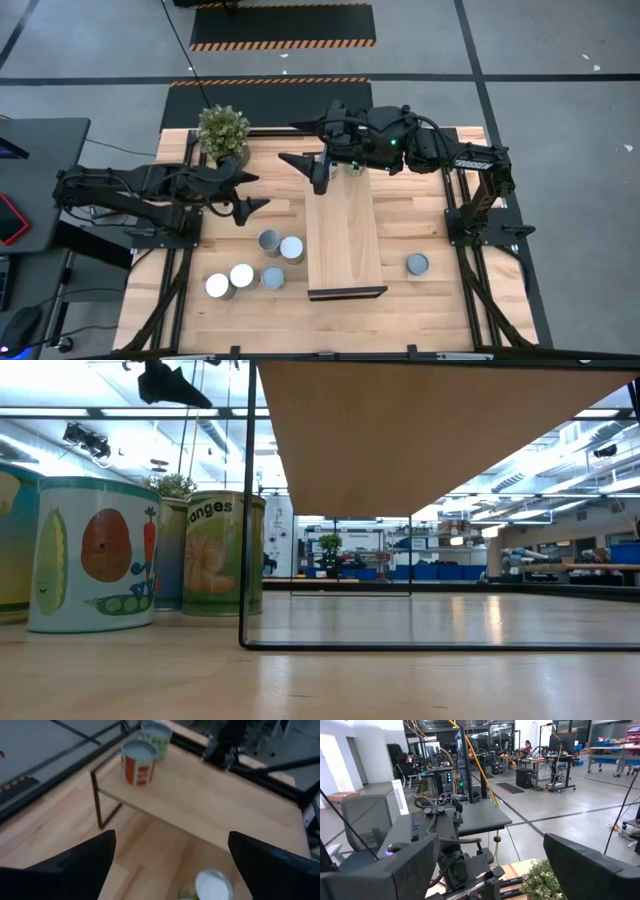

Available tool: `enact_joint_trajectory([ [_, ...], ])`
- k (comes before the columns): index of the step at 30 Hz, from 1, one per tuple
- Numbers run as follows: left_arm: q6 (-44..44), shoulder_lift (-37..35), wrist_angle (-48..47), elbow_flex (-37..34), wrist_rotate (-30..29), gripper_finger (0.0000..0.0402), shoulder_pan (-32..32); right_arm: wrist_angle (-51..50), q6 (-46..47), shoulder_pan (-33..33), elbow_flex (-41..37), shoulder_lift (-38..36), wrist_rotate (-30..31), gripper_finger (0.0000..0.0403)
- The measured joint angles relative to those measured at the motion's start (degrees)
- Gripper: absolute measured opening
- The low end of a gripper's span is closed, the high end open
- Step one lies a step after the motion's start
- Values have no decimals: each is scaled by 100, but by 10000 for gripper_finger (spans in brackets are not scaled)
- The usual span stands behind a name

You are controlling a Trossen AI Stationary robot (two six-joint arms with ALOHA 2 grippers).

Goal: Pick and place cans onto a shelf
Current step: Put the canned peaches on the shelf

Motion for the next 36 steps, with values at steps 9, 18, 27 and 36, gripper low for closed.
enact_joint_trajectory([
  [9,43,-24,264,2,3,396,48,34,0,-1,0,0,0,366],
  [18,-40,-79,156,0,557,396,48,37,0,0,0,0,1,366],
  [27,448,-246,-561,4,2340,396,48,36,1,0,0,0,1,366],
  [36,555,-198,-1156,0,2695,396,44,151,132,2,0,0,24,366],
])
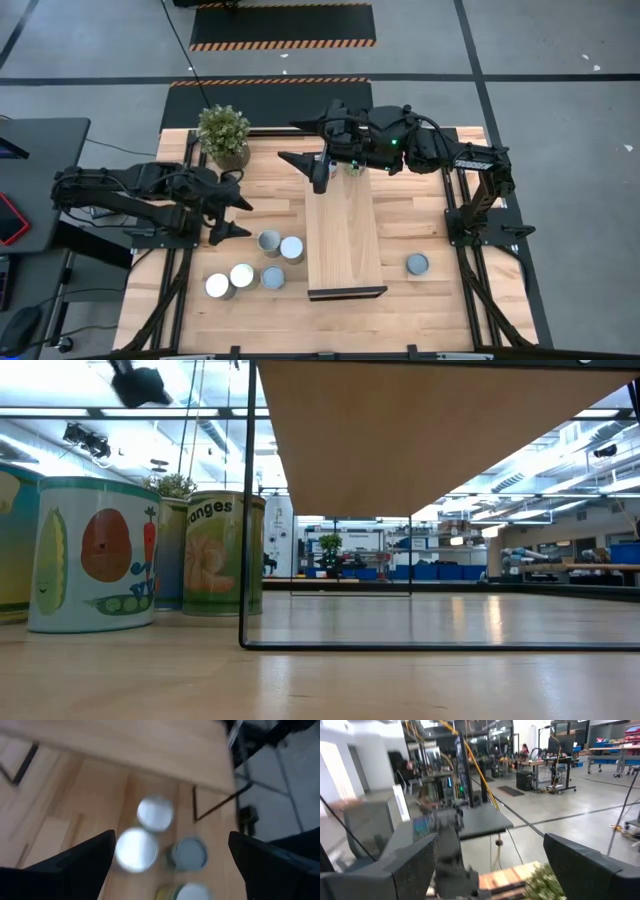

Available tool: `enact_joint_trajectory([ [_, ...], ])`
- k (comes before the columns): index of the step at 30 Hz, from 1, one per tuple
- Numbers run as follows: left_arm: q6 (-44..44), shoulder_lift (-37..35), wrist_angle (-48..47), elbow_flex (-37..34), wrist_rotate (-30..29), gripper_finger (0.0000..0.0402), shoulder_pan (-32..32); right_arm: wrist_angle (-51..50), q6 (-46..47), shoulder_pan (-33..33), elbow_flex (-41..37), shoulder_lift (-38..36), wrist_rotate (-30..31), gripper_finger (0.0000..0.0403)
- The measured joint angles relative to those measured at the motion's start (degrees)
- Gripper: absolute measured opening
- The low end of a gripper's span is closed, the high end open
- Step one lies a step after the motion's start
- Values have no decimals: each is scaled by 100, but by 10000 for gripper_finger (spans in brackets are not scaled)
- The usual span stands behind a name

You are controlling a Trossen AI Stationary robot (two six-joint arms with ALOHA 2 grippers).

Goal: Pick and place cans onto a shelf
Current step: Put the canned peaches on the shelf

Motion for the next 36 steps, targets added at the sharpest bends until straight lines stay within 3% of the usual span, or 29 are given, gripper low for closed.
enact_joint_trajectory([
  [7,429,572,-1068,-9,-195,396,-94,73,-102,-13,7,0,-152,366],
  [12,809,823,-969,-430,-208,396,-223,-398,-34,9,7,-4,-385,366],
  [29,949,869,1729,-2072,-562,396,-330,-1007,110,111,2,-31,-568,366],
  [36,967,889,1963,-2245,-450,396,-422,-1003,213,111,2,-31,-566,366],
])
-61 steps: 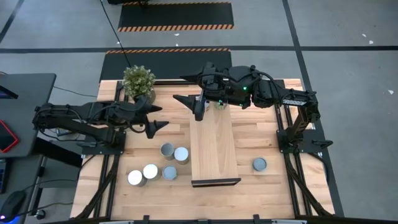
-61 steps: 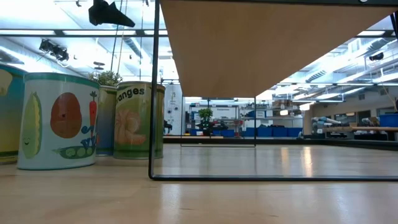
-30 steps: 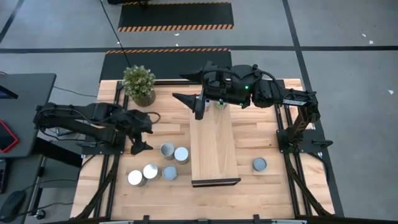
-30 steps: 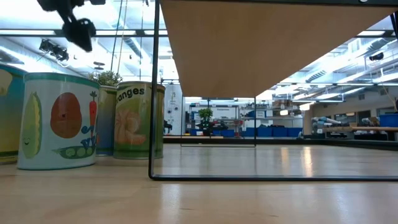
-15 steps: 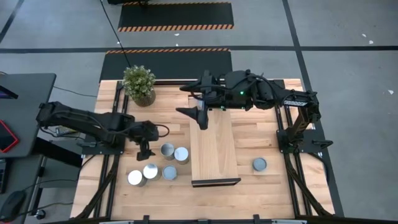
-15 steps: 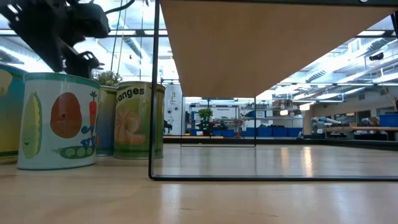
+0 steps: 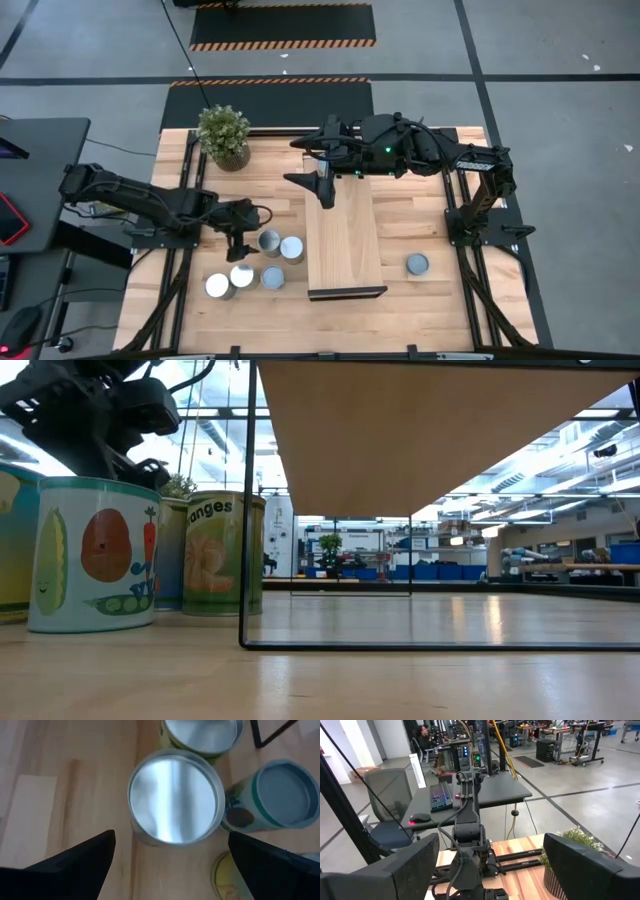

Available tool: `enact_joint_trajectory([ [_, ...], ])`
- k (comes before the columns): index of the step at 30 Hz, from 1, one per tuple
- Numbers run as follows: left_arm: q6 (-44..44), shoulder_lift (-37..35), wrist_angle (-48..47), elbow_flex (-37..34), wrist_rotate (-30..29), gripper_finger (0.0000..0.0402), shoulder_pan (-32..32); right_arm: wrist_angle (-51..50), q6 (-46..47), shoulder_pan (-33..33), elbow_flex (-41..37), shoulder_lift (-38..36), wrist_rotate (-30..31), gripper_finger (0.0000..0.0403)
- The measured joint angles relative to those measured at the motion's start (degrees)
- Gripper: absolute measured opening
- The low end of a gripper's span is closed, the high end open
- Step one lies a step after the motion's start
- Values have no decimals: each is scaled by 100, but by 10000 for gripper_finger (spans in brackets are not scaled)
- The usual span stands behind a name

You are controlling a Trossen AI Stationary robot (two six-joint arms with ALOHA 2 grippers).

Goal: Pick and place cans onto a shelf
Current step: Put the canned peaches on the shelf

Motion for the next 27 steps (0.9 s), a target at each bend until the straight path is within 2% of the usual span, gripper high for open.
enact_joint_trajectory([
  [9,537,600,577,0,-771,396,-459,28,105,-11,0,0,2,366],
  [16,358,987,915,2,-776,392,-482,-9,153,5,0,0,0,366],
  [27,-192,1100,957,2,-763,306,-470,-222,284,5,0,0,2,366],
])
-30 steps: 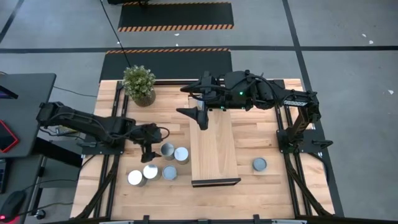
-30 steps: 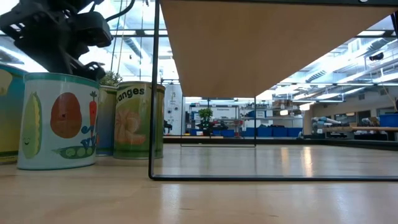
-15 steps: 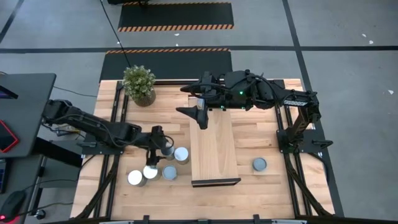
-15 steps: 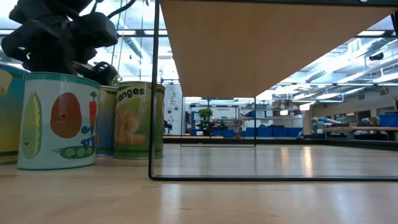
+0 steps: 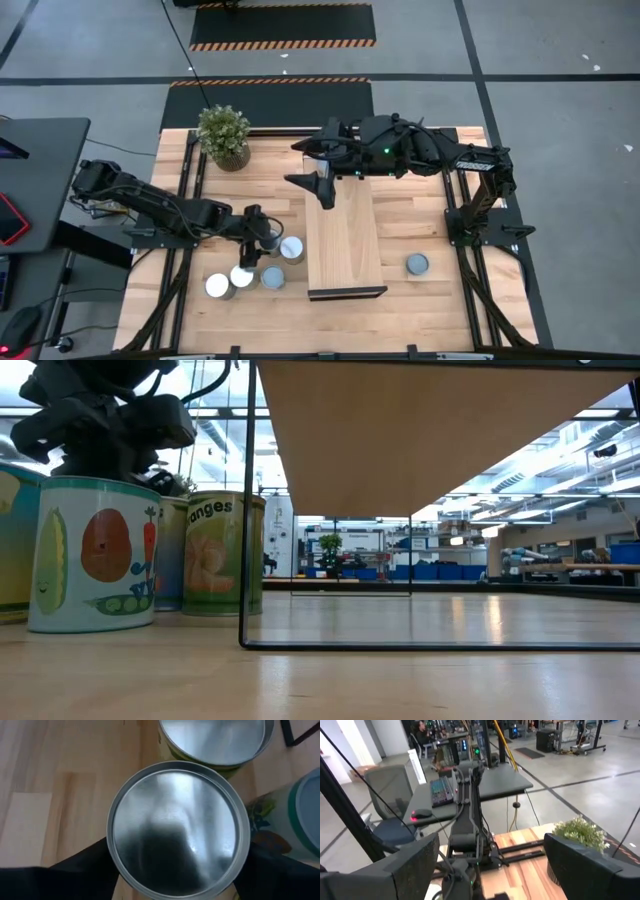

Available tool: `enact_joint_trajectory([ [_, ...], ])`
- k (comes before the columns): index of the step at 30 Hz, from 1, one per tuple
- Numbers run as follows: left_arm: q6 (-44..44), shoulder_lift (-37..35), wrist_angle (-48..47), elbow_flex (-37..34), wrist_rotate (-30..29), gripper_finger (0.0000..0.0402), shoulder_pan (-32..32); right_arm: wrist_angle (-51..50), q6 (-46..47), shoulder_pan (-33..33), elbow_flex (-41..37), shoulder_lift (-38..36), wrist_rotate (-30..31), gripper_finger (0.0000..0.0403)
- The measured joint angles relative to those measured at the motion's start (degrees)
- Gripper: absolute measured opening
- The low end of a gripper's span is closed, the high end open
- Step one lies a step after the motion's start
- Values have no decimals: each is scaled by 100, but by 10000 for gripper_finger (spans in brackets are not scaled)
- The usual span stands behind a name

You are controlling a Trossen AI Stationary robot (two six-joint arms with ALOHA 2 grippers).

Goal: Pick and place cans onto a shelf
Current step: Put the canned peaches on the shelf

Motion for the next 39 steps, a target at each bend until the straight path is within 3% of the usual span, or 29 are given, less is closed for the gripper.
enact_joint_trajectory([
  [6,-64,-136,-75,0,3,301,249,-154,17,0,0,1,108,366],
  [12,-30,-864,-599,125,5,301,673,-616,39,2,-5,-148,177,366],
  [19,-27,-1140,-1610,1191,111,303,996,-2622,566,-31,-2,-478,808,364],
  [24,-24,-671,-2031,2161,114,302,1127,-4167,1176,-117,-4,-500,899,364],
  [31,234,307,-2919,3748,110,303,1262,-4700,1544,88,-4,-494,899,364],
  [39,505,1298,-3010,5105,112,303,1255,-5567,2321,563,-441,-650,1212,364],
])
